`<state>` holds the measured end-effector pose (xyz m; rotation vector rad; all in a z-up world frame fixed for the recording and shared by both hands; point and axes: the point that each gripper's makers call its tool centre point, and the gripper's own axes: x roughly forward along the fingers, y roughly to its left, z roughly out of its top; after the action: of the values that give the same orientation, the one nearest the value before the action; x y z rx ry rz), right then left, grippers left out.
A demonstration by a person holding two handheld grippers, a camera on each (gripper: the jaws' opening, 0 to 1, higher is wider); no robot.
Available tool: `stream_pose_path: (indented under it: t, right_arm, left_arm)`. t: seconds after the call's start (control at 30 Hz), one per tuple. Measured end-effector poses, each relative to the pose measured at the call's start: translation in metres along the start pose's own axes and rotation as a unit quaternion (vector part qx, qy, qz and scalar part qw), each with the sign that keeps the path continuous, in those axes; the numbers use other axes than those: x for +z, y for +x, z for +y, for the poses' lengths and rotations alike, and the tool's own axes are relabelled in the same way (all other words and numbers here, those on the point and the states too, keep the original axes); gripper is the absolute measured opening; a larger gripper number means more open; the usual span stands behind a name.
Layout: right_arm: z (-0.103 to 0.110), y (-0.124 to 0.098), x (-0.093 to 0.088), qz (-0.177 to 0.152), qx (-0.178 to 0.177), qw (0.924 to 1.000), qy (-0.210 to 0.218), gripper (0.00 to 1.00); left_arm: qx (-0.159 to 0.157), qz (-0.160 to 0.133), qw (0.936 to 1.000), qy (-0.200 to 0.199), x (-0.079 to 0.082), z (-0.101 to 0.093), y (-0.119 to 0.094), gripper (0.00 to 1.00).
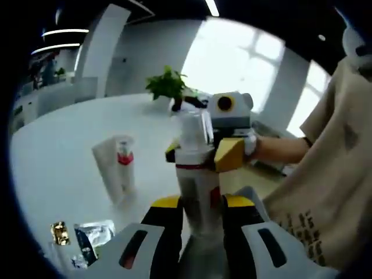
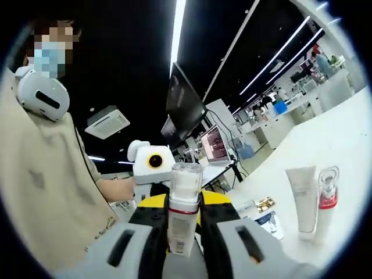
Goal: Arrange the skincare products in the storage area until every visible bottle or jar stands upright without overlapping.
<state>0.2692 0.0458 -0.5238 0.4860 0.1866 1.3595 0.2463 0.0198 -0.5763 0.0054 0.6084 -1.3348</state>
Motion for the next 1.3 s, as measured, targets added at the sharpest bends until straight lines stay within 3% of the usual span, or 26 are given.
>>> stream_pose_path:
  t: [0.23,0.43,0.67,0.73,0.87,1.07,1.3]
  right_arm:
    - [0.01,0.001,-0.005,0.023,0.031,0.9991,-0.015,0.19]
    - [0.005,0.0,-0.013,0.054,0.028,0.9969,-0.049,0.19]
    - [-0.02,-0.002,-0.023,0.074,-0.031,0.9944,-0.068,0.19]
    - [-0.031,-0.003,-0.024,0.076,-0.061,0.9924,-0.076,0.19]
    - [-0.049,-0.005,-0.022,0.069,-0.112,0.9874,-0.088,0.2]
    - [-0.073,-0.008,-0.029,0.086,-0.19,0.9714,-0.115,0.22]
    - [-0.09,-0.01,-0.042,0.111,-0.237,0.956,-0.133,0.23]
  left_arm:
    - [-0.048,0.045,0.9967,0.046,-0.006,-0.009,0.002,0.22]
    - [-0.048,0.066,0.9946,0.064,-0.013,-0.002,0.01,0.21]
    - [-0.007,0.075,0.9939,0.081,-0.021,0.023,0.021,0.21]
    - [0.021,0.077,0.9923,0.095,-0.022,0.036,0.024,0.2]
    - [0.049,0.057,0.9934,0.087,-0.019,0.05,0.034,0.2]
    - [0.096,0.044,0.9911,0.081,-0.022,0.073,0.045,0.2]
    - [0.135,0.05,0.9849,0.096,-0.031,0.092,0.055,0.2]
